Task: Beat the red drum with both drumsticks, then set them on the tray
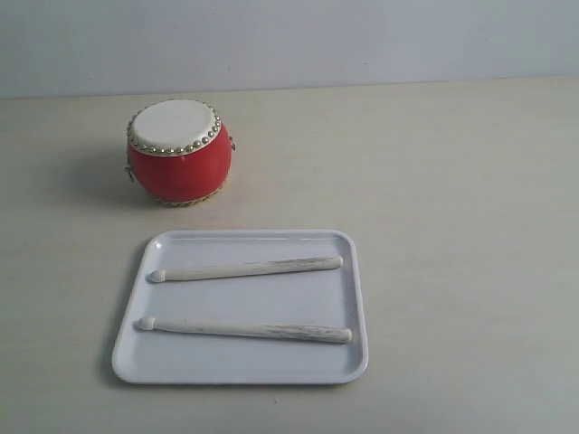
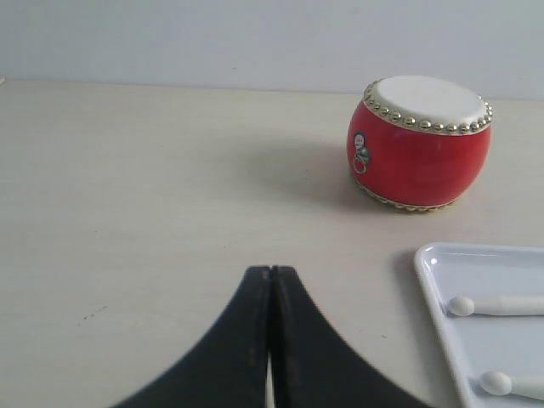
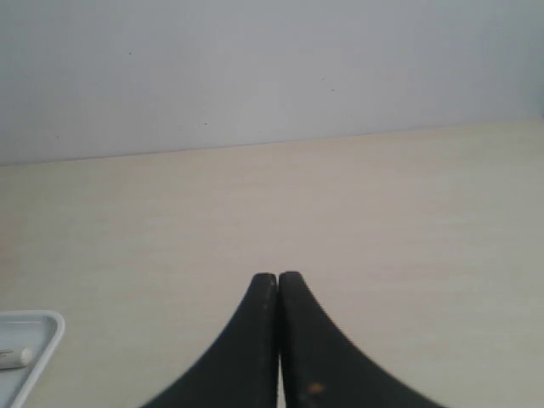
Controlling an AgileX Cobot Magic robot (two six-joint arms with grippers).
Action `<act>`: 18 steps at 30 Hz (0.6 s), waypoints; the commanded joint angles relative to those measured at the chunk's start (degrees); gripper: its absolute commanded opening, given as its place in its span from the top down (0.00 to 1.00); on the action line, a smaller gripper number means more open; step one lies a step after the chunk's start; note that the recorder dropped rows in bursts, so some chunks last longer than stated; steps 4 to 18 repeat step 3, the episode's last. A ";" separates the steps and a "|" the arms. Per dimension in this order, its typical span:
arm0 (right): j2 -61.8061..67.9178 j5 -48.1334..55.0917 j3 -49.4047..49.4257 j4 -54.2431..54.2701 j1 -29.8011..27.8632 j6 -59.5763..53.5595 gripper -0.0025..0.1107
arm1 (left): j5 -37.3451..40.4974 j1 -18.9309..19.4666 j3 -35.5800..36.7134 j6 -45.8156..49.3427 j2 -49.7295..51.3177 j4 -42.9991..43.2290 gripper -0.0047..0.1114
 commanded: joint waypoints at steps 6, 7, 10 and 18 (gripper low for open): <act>-0.36 -0.18 0.22 -0.09 -0.36 0.05 0.98 | -0.22 -0.32 0.20 -0.13 -0.29 0.04 0.96; -0.36 -0.18 0.22 -0.09 -0.36 0.05 0.98 | -0.22 -0.32 0.20 -0.13 -0.29 0.04 0.96; -0.36 -0.18 0.22 -0.09 -0.36 0.05 0.98 | -0.22 -0.32 0.20 -0.13 -0.29 0.04 0.96; -0.36 -0.18 0.22 -0.09 -0.36 0.05 0.98 | -0.22 -0.32 0.20 -0.13 -0.29 0.04 0.96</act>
